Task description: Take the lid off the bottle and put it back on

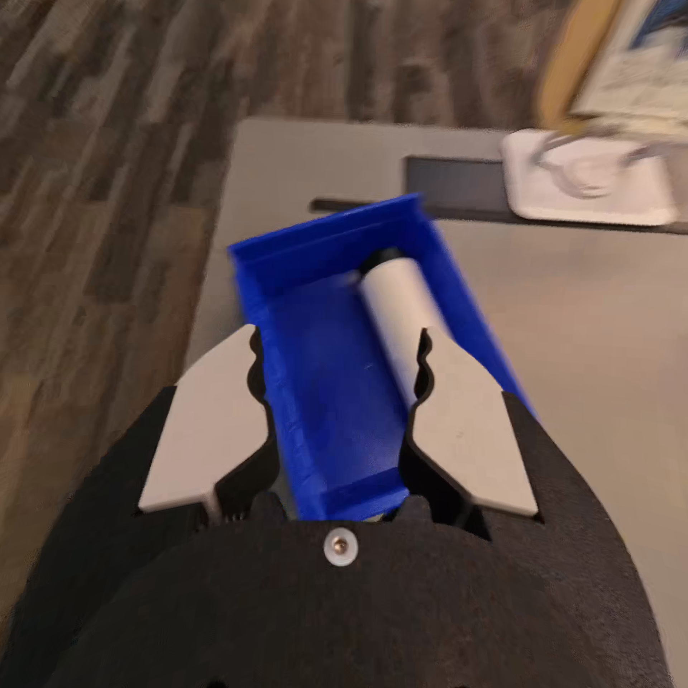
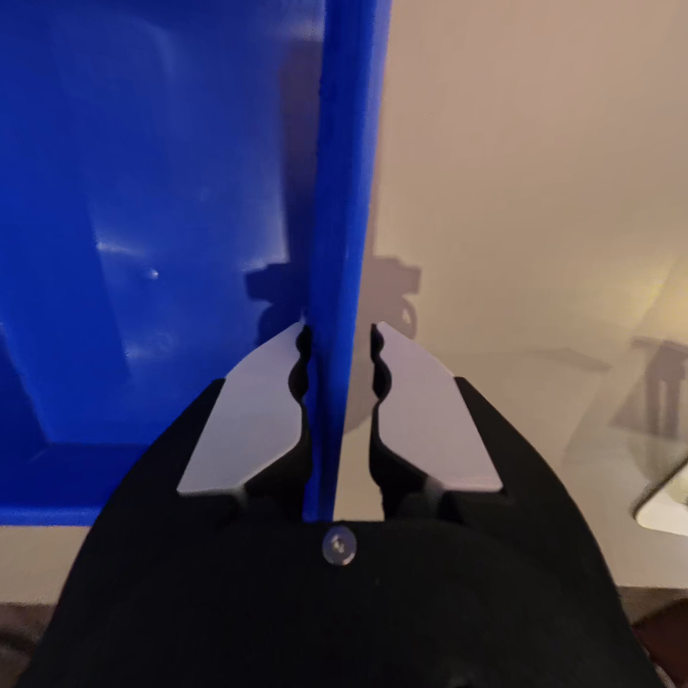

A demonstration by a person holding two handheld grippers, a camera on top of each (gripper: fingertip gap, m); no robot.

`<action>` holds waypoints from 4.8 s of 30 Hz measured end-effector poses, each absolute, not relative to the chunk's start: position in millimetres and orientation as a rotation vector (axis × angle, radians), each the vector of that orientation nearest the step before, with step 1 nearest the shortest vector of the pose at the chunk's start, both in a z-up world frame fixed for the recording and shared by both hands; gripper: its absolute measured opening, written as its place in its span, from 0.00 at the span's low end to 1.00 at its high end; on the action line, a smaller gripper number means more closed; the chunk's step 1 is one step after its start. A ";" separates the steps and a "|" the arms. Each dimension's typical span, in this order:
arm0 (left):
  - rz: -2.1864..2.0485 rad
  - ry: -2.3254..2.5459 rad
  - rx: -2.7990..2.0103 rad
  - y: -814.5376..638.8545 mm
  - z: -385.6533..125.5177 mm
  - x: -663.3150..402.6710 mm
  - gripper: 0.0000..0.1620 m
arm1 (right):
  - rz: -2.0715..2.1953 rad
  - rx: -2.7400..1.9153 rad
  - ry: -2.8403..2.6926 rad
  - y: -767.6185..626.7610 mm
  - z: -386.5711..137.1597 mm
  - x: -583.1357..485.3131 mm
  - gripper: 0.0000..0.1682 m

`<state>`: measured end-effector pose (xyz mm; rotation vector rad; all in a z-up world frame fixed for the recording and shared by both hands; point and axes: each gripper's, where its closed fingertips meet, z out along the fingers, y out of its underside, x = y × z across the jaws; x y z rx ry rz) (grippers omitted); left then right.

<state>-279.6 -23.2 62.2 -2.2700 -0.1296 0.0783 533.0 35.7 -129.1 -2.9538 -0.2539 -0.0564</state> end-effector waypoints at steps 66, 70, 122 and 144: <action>-0.112 0.417 -2.811 26.4 -92.1 -168.3 0.53 | 0.083 -2.129 -0.762 62.8 8.4 302.6 0.30; 0.038 0.402 -2.890 24.8 -108.8 -178.2 0.56 | 0.084 -2.135 -0.771 63.4 6.6 302.4 0.30; -0.056 0.707 -2.838 41.1 -122.9 -189.0 0.53 | 0.018 -2.298 -0.946 61.7 -45.5 289.5 0.30; 0.068 0.725 -3.058 3.2 -131.8 -194.6 0.54 | -0.009 -2.353 -1.016 57.4 -62.2 288.5 0.30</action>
